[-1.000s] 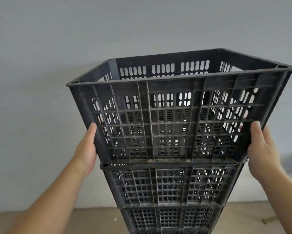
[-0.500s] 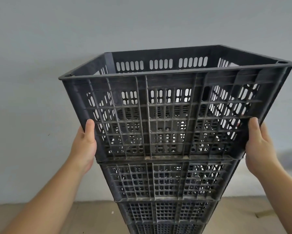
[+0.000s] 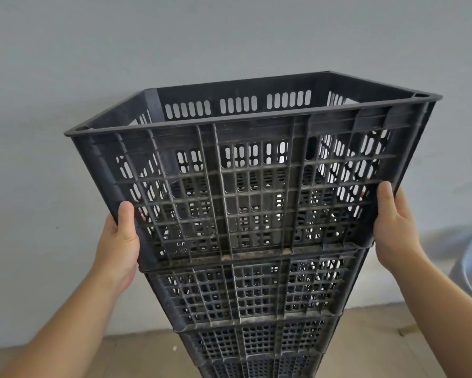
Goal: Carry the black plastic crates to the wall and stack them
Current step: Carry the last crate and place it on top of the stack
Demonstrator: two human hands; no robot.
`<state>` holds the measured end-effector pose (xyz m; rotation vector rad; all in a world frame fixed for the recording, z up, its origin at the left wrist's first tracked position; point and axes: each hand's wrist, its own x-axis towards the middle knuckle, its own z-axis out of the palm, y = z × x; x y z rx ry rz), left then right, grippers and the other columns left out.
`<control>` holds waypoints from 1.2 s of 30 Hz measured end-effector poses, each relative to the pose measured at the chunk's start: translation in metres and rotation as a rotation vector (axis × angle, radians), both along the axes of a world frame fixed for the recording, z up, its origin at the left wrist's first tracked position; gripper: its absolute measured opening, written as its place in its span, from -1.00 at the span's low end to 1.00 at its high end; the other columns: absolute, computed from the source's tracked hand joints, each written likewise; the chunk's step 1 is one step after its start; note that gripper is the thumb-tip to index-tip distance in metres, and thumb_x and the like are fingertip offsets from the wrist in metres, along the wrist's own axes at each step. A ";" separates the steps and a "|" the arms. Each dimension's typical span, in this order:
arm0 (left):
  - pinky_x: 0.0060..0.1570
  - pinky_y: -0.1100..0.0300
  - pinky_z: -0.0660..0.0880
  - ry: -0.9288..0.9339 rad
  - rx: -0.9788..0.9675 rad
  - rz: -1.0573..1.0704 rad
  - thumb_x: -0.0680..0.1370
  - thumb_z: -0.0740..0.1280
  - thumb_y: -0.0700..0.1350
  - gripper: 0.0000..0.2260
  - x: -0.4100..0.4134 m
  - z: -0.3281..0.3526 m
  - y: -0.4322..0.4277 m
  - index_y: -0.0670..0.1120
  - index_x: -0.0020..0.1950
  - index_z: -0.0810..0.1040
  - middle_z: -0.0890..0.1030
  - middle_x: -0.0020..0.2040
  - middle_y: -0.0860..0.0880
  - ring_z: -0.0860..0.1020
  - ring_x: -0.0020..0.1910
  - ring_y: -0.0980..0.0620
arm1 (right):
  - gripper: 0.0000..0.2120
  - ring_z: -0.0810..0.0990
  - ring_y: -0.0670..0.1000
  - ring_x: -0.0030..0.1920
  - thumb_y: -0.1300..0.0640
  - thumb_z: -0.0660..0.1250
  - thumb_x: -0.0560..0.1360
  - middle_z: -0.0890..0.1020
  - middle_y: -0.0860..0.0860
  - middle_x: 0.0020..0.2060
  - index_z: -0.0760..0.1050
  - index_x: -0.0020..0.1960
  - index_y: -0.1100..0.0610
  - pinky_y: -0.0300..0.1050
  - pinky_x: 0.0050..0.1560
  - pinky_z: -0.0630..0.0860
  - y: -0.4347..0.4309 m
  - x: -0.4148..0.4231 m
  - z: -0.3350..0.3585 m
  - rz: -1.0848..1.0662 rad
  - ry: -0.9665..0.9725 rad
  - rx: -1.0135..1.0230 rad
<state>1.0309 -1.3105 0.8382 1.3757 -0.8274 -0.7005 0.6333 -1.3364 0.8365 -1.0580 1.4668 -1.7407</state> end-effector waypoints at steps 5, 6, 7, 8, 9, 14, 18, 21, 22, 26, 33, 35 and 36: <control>0.21 0.16 0.32 -0.022 0.022 0.043 0.71 0.03 0.19 -0.51 0.000 0.001 0.001 -0.02 0.55 0.34 0.45 0.29 0.08 0.45 0.26 0.02 | -0.70 0.59 -0.06 0.11 -0.21 0.13 0.64 0.63 -0.15 0.05 0.50 0.21 -0.10 0.08 0.29 0.49 0.001 -0.002 -0.010 -0.014 0.042 0.004; 0.21 0.14 0.33 -0.029 0.023 0.055 0.71 0.04 0.20 -0.50 -0.001 0.001 0.002 -0.03 0.55 0.34 0.45 0.29 0.08 0.44 0.25 0.02 | -0.65 0.57 -0.03 0.16 -0.24 0.11 0.63 0.62 -0.15 0.08 0.47 0.25 -0.08 0.13 0.34 0.45 0.000 -0.002 -0.010 -0.030 0.063 0.018; 0.21 0.13 0.33 -0.036 0.028 0.066 0.71 0.03 0.20 -0.50 -0.004 0.003 0.003 -0.04 0.55 0.34 0.44 0.28 0.07 0.43 0.23 0.02 | -0.64 0.56 -0.02 0.18 -0.25 0.10 0.62 0.61 -0.17 0.07 0.45 0.26 -0.08 0.16 0.36 0.43 -0.001 -0.001 -0.009 -0.042 0.075 0.027; 0.19 0.13 0.33 -0.046 0.033 0.075 0.71 0.03 0.19 -0.50 -0.004 0.003 0.003 -0.04 0.55 0.33 0.43 0.27 0.07 0.43 0.22 0.01 | -0.64 0.55 -0.02 0.18 -0.25 0.10 0.63 0.60 -0.19 0.05 0.44 0.26 -0.08 0.17 0.37 0.42 -0.002 -0.001 -0.008 -0.047 0.080 0.032; 0.18 0.15 0.31 -0.052 0.039 0.078 0.72 0.02 0.18 -0.51 -0.005 0.003 0.002 -0.04 0.56 0.32 0.41 0.27 0.07 0.41 0.23 0.02 | -0.64 0.55 -0.03 0.16 -0.24 0.10 0.63 0.59 -0.20 0.03 0.45 0.27 -0.07 0.18 0.37 0.43 -0.004 -0.001 -0.007 -0.043 0.078 0.033; 0.19 0.13 0.31 -0.083 0.066 0.084 0.71 0.01 0.18 -0.49 -0.003 0.004 0.004 -0.06 0.58 0.29 0.40 0.28 0.05 0.42 0.27 -0.03 | -0.73 0.56 -0.14 -0.04 -0.16 0.11 0.68 0.59 -0.19 -0.07 0.47 0.22 -0.05 0.03 0.20 0.49 0.000 0.001 -0.006 -0.032 0.042 0.028; 0.25 0.12 0.30 -0.087 0.069 0.078 0.71 0.01 0.20 -0.47 0.001 0.000 0.005 -0.06 0.58 0.29 0.40 0.30 0.06 0.41 0.32 -0.01 | -0.80 0.54 -0.14 -0.10 -0.13 0.11 0.69 0.58 -0.16 -0.10 0.48 0.09 -0.11 0.02 0.17 0.48 0.003 0.000 -0.007 -0.013 0.029 0.019; 0.40 0.00 0.32 -0.096 0.070 0.062 0.69 0.02 0.24 -0.45 0.006 -0.004 0.001 -0.03 0.59 0.28 0.41 0.34 0.07 0.41 0.40 -0.05 | -0.81 0.54 -0.12 -0.07 -0.16 0.10 0.68 0.59 -0.15 -0.08 0.46 0.01 -0.18 0.06 0.20 0.46 0.003 -0.001 -0.009 -0.012 0.062 0.013; 0.43 -0.04 0.32 -0.099 0.068 0.058 0.68 0.03 0.25 -0.44 0.007 -0.005 0.001 -0.02 0.59 0.29 0.42 0.36 0.06 0.41 0.43 -0.07 | -0.80 0.54 -0.11 -0.06 -0.18 0.10 0.67 0.59 -0.15 -0.07 0.46 -0.02 -0.20 0.08 0.21 0.46 0.003 -0.001 -0.010 -0.016 0.072 0.011; 0.44 -0.05 0.30 -0.082 0.066 0.067 0.66 0.04 0.29 -0.41 0.008 -0.007 -0.002 -0.02 0.59 0.29 0.41 0.38 0.08 0.40 0.39 -0.02 | -0.77 0.57 -0.08 -0.06 -0.30 0.13 0.62 0.61 -0.13 -0.08 0.46 -0.02 -0.21 0.14 0.19 0.49 0.002 -0.001 -0.009 0.011 0.059 0.002; 0.34 0.13 0.25 -0.062 0.050 0.079 0.68 0.04 0.26 -0.42 0.002 -0.007 -0.001 -0.04 0.59 0.28 0.39 0.35 0.11 0.37 0.43 0.02 | -0.79 0.57 -0.08 -0.07 -0.28 0.14 0.63 0.60 -0.14 -0.10 0.45 -0.03 -0.21 0.11 0.15 0.49 0.002 -0.007 -0.011 0.044 0.075 0.013; 0.42 0.06 0.24 -0.057 0.070 0.089 0.65 0.05 0.31 -0.38 0.003 -0.008 0.000 -0.03 0.60 0.27 0.40 0.44 0.05 0.33 0.51 -0.05 | -0.81 0.54 -0.14 -0.10 -0.20 0.11 0.67 0.58 -0.14 -0.11 0.44 -0.01 -0.18 0.08 0.11 0.47 0.004 -0.008 -0.010 0.048 0.090 0.012; 0.46 0.01 0.22 -0.045 0.078 0.092 0.63 0.06 0.35 -0.34 0.004 -0.009 0.000 -0.02 0.61 0.26 0.38 0.50 0.04 0.32 0.53 -0.06 | -0.81 0.55 -0.18 -0.11 -0.17 0.10 0.68 0.58 -0.15 -0.10 0.44 0.02 -0.15 0.03 0.09 0.48 0.004 -0.009 -0.009 0.055 0.092 0.016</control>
